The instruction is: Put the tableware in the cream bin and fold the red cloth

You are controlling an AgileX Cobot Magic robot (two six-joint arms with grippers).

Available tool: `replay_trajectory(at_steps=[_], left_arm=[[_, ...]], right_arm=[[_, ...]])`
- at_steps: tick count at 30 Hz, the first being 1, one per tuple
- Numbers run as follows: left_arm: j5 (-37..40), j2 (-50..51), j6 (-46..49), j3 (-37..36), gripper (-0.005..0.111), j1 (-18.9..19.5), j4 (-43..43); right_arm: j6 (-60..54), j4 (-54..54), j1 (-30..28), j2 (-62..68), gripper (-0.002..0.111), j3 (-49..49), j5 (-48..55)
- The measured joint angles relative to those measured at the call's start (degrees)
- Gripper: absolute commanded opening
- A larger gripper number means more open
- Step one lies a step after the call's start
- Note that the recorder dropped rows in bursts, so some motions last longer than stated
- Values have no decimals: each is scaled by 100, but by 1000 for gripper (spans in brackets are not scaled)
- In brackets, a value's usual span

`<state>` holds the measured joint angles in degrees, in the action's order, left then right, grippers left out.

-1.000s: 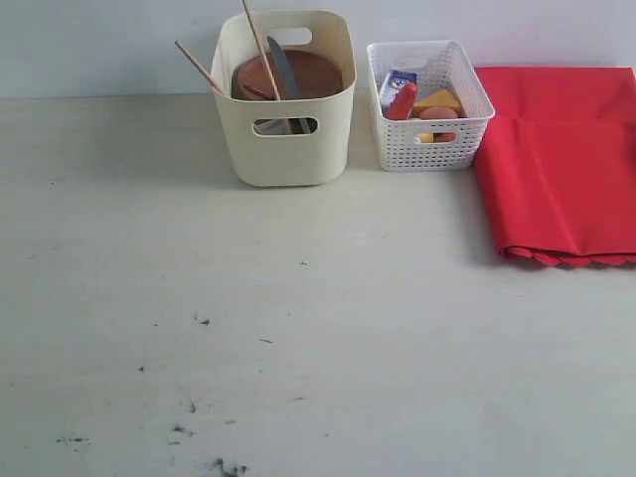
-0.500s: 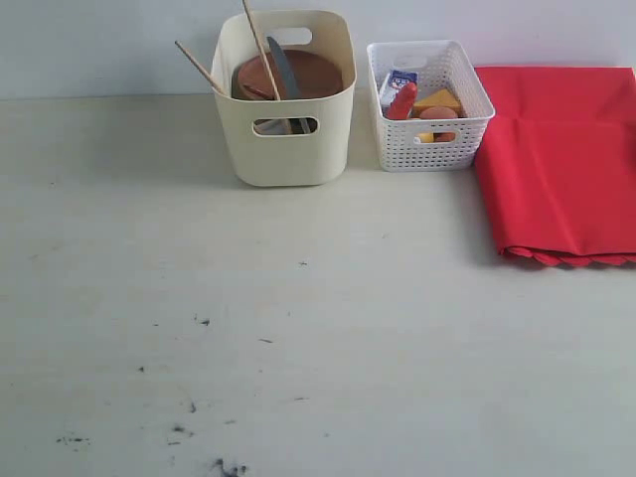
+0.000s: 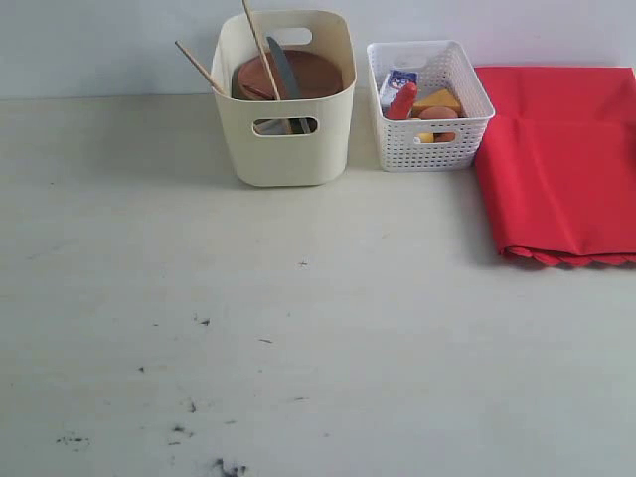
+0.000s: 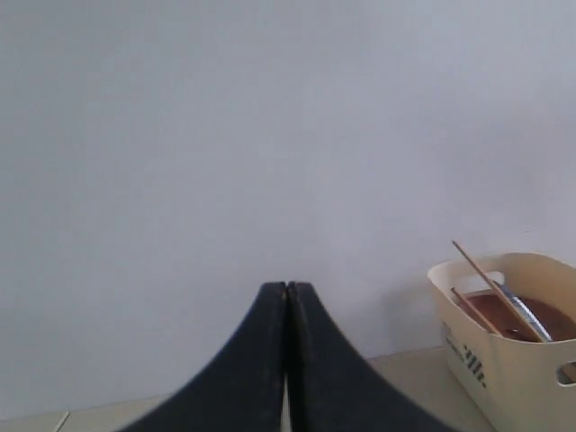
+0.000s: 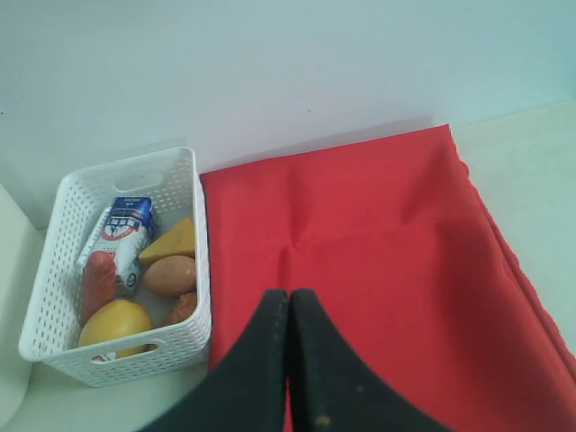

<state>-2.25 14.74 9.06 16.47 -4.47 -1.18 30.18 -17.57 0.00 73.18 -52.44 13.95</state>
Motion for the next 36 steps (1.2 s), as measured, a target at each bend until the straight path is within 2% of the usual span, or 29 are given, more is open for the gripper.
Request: replay_trajectory(at_steps=[3,7,11,17,22,31,36], left_arm=[[-635,-156,0,-604,1,270,0],[-1192,-459,0,-1192,1,425,0],[-1263,-893,0,-1580,1,447,0],[-268,-1432,-11,-1628,1,504,0],[494,-1441,-185,-1628,1,887,0],[1604,-1441,-262,-1628,1,851,0],[1761,-1441,-262,-1642,1,851,0]], right_arm=[[0,8,0,0,0,0,0],[0,8,0,0,0,0,-12],[0,8,0,0,0,0,-58],[0,8,0,0,0,0,-92],[0,8,0,0,0,0,-115],[0,8,0,0,0,0,-126],[0,8,0,0,0,0,-126]])
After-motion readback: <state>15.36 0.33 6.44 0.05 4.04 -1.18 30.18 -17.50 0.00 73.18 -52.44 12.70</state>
